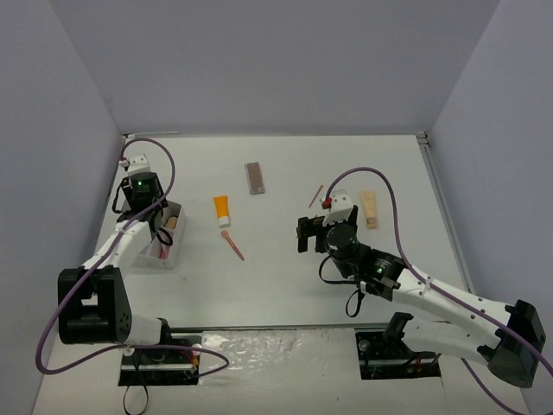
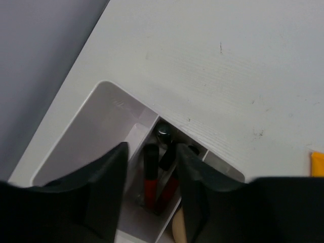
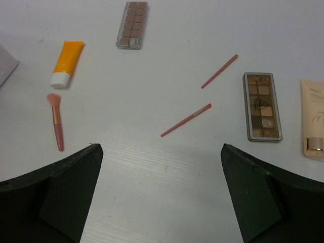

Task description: Organize the makeup

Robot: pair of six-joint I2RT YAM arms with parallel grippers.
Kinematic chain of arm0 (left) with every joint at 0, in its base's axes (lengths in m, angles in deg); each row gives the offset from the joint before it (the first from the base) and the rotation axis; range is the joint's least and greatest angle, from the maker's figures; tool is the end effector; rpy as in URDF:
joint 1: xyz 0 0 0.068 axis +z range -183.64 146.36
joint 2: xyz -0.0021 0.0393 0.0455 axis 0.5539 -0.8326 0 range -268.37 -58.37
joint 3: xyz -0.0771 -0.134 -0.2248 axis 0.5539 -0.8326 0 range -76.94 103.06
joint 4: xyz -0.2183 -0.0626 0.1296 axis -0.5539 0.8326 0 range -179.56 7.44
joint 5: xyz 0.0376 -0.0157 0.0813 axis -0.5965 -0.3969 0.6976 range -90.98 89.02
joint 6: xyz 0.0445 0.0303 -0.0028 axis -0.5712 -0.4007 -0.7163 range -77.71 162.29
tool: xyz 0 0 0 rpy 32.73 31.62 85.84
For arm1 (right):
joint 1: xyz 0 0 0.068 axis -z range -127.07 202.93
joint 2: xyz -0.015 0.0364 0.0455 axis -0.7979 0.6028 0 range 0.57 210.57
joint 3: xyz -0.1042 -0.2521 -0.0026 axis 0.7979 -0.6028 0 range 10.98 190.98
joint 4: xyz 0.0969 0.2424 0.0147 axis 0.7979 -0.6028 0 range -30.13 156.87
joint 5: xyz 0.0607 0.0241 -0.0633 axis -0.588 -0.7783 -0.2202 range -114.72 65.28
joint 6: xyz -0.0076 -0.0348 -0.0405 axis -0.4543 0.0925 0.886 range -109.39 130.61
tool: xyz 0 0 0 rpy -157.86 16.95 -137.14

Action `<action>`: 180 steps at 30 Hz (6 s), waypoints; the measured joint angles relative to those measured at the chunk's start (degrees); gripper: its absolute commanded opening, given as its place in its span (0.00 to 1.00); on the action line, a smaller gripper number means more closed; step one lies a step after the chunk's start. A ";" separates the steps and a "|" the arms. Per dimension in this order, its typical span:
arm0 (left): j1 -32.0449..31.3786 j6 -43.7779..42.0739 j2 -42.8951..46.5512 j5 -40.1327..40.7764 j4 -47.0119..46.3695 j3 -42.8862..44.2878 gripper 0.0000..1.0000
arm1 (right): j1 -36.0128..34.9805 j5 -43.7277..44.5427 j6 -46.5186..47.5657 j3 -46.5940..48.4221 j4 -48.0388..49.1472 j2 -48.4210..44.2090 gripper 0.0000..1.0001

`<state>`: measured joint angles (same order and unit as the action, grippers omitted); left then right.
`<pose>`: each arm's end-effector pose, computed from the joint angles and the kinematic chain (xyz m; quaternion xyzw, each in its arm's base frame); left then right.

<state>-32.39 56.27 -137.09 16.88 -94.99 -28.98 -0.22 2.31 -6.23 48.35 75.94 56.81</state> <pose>0.3068 0.0175 0.2526 -0.1928 0.8163 0.0718 0.5398 0.1502 0.1734 0.2925 -0.0887 0.7536 0.2127 0.6156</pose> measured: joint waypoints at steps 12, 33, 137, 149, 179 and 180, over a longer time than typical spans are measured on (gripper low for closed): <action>-3.11 7.65 9.35 -5.08 16.15 9.32 0.77 | 0.29 -2.41 -1.67 0.81 -3.89 4.42 0.97; -23.57 30.35 -11.54 -17.72 41.18 15.04 0.84 | 0.62 -2.23 -1.73 0.13 -7.09 -2.21 1.00; -7.88 3.85 28.09 -20.28 25.62 -0.28 0.97 | 12.21 -1.82 -18.77 23.20 -12.79 42.42 0.58; -7.94 3.92 28.16 -22.05 29.13 -0.28 0.97 | 12.55 -0.90 -26.84 26.81 -13.23 52.42 0.30; -25.51 25.35 26.72 -33.24 22.45 2.40 0.95 | -10.30 -6.56 -2.66 1.24 25.23 19.91 0.00; -26.62 26.23 26.52 -32.78 22.19 2.41 0.93 | -11.08 -6.85 -1.73 0.92 26.50 19.58 0.00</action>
<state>-59.02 82.50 -110.57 -15.90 -72.80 -26.57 -11.31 -4.53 -7.96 49.27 102.44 76.39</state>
